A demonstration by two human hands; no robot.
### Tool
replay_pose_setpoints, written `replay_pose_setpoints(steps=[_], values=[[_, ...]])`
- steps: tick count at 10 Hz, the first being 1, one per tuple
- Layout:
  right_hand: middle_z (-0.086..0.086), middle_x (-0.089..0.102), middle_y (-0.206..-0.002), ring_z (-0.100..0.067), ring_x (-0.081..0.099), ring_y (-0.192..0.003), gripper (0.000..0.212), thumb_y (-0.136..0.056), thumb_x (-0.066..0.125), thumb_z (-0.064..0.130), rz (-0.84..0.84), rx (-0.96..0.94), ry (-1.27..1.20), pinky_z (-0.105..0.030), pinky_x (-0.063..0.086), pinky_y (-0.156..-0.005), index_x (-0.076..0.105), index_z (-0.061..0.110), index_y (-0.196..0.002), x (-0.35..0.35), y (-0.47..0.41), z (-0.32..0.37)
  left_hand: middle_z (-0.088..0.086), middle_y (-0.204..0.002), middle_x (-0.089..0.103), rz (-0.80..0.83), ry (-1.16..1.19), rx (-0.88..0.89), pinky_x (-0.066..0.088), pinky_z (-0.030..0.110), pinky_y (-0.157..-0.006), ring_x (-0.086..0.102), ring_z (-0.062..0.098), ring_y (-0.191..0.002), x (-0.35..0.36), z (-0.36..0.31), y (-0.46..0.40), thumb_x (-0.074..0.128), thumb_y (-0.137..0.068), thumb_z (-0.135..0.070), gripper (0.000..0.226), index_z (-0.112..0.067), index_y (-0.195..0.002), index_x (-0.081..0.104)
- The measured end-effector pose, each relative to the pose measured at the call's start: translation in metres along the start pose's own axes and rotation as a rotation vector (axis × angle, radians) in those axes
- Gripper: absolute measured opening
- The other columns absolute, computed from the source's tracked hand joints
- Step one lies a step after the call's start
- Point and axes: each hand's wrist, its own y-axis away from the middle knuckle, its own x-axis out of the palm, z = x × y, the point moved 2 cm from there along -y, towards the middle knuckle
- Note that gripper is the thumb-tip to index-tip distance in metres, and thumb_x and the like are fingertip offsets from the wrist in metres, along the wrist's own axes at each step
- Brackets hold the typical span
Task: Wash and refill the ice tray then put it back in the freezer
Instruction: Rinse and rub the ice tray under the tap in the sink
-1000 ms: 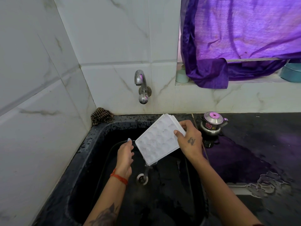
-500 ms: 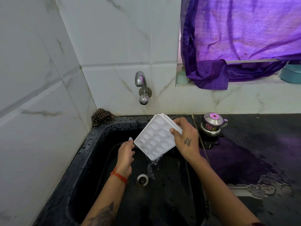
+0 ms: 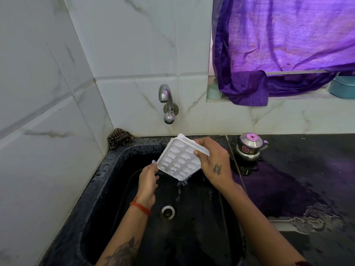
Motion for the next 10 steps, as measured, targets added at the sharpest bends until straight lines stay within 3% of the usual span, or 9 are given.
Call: replay_pose_setpoints(steps=[6, 10], values=[[-0.002, 0.07, -0.1, -0.014, 0.063, -0.087, 0.025, -0.077, 0.064, -0.006, -0.044, -0.267, 0.031, -0.023, 0.049, -0.073, 0.063, 0.008, -0.097, 0.002, 0.004, 0.009, 0.009, -0.144, 0.044, 0.013, 0.006, 0.041, 0.033, 0.038, -0.102, 0.042, 0.029, -0.132, -0.001, -0.001, -0.004, 0.039, -0.1, -0.037, 0.044, -0.012, -0.136, 0.043], [-0.001, 0.069, -0.105, -0.017, 0.066, -0.09, 0.021, -0.079, 0.059, -0.001, -0.029, -0.335, 0.074, -0.026, 0.053, -0.07, 0.063, 0.009, -0.096, 0.001, 0.005, 0.016, 0.008, -0.141, 0.047, 0.007, 0.012, 0.05, 0.034, 0.033, -0.091, 0.046, 0.027, -0.126, -0.003, -0.001, -0.003, 0.04, -0.1, -0.037, 0.04, -0.013, -0.132, 0.046]])
